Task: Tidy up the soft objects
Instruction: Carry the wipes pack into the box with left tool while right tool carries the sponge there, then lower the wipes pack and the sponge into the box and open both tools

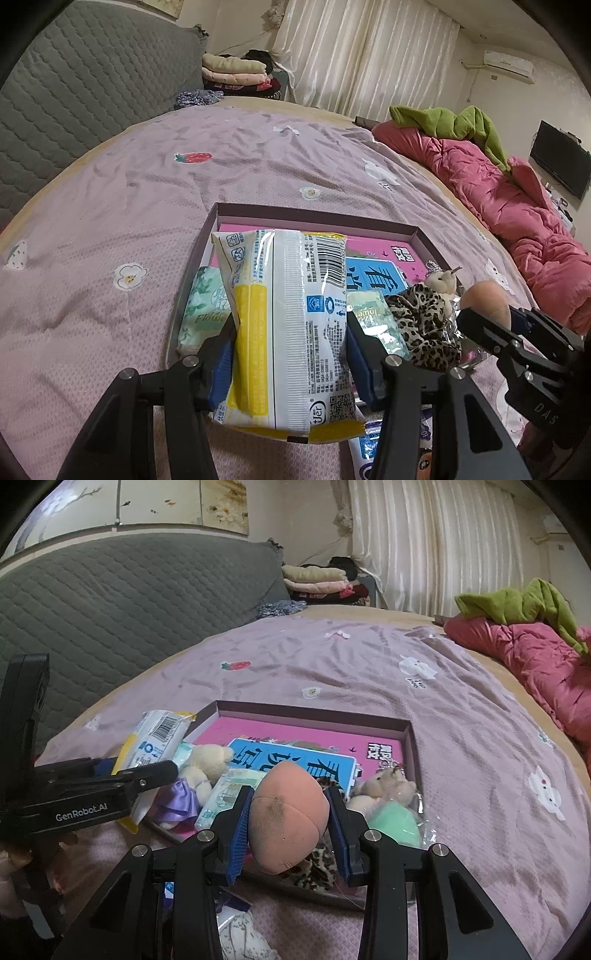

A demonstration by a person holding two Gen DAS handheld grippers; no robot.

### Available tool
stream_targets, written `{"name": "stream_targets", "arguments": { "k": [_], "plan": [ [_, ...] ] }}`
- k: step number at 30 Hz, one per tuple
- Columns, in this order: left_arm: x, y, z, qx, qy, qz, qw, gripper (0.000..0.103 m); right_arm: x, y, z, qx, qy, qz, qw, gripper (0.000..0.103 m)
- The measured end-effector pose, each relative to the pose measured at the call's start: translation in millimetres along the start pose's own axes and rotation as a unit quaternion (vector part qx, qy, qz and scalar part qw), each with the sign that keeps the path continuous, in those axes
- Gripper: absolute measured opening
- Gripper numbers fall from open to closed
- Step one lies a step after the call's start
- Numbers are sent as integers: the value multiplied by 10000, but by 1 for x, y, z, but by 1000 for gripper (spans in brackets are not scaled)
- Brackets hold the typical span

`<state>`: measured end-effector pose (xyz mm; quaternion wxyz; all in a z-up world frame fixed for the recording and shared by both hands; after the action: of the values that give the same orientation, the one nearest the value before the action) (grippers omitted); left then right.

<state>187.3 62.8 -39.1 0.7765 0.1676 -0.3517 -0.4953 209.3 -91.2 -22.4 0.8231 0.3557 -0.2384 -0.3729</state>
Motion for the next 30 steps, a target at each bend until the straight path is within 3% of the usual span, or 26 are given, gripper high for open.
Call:
{"name": "stream_targets", "arguments": {
  "k": [15,30],
  "plan": [
    [1,5,-8,-8,55,-30,10000,53,-3,7,-16,3,90,84,9999,40],
    [4,-1,-24,-284,148,-159,9994,53,-4,6,-25,-61,128,43,9999,40]
  ]
}}
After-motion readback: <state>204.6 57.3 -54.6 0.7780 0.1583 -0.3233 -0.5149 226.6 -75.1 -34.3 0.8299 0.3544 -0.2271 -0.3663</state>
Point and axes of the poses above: each gripper's, at about its wrist camera, not at the fingertips, and z roughly against the way its jaws point, x to its right, y to its top, the point moved 3 cm from there along -z, roughly the way its jaws point, and after that the axes turned 15 degrees about z, right-handed, at the moved point
